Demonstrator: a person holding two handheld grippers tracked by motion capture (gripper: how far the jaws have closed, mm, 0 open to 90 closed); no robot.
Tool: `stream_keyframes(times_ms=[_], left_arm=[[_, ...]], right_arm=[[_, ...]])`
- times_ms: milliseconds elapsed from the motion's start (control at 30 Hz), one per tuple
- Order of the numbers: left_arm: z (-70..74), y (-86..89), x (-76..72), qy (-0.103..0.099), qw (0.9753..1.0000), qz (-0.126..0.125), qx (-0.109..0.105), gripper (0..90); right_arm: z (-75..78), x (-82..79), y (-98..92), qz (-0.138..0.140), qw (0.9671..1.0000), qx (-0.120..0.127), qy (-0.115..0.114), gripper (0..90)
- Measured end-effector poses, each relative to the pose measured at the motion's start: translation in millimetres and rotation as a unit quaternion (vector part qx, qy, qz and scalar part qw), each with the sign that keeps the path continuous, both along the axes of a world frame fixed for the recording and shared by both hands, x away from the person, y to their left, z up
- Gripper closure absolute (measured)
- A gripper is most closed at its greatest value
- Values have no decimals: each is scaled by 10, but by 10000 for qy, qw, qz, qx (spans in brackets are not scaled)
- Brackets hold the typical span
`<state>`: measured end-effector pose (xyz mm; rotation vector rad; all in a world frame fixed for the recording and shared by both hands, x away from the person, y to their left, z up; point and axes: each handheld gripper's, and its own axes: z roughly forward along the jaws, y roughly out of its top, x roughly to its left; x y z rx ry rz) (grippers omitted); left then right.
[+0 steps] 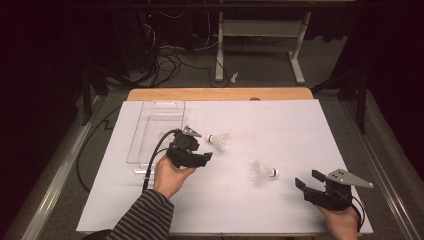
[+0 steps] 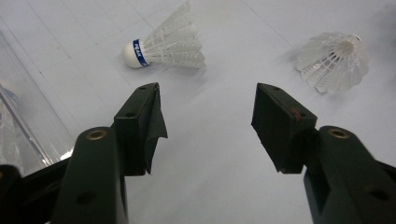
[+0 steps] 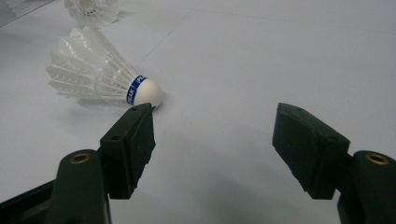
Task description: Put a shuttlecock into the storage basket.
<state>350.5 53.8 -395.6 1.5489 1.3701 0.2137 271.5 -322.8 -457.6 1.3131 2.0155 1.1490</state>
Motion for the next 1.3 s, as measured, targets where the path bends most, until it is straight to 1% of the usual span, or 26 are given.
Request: stream_keyframes(times_ms=[167, 233, 467, 600, 667, 900, 967, 1067, 1233, 1267, 1300], left_arm=[[4, -26, 46, 19, 10000, -6, 54, 432], [4, -32, 56, 27, 10000, 15, 26, 432], [-5, -55, 116, 60, 10000, 43, 61, 432], [-10, -68, 149, 86, 9999, 48, 109, 431], [-9, -80, 163, 88, 9999, 83, 80, 431], [-6, -119, 218, 127, 9998, 60, 150, 433], [-7, -129, 227, 128, 9998, 83, 125, 437], [-9, -153, 253, 165, 9997, 60, 179, 441], [-12, -180, 273, 161, 9996, 35, 248, 441], [-16, -198, 282, 157, 9994, 18, 313, 440], [-17, -206, 286, 155, 9993, 7, 333, 439]], right_arm=[[-1, 1, 0, 2, 10000, 5, 1, 304], [-1, 1, 0, 7, 10000, 1, 1, 304], [-1, 2, -1, 3, 10000, 1, 4, 304], [-1, 2, -1, 6, 10000, 1, 2, 304], [-1, 1, 0, 5, 10000, 1, 2, 304], [-1, 1, 1, 10, 10000, -4, -2, 304], [-1, 1, 0, 9, 10000, 2, 0, 304], [-1, 2, 0, 13, 10000, -1, 0, 304], [-1, 1, 0, 15, 10000, 2, 0, 304], [-1, 1, -1, 16, 10000, 3, 0, 304], [-1, 1, -1, 14, 10000, 3, -1, 304]])
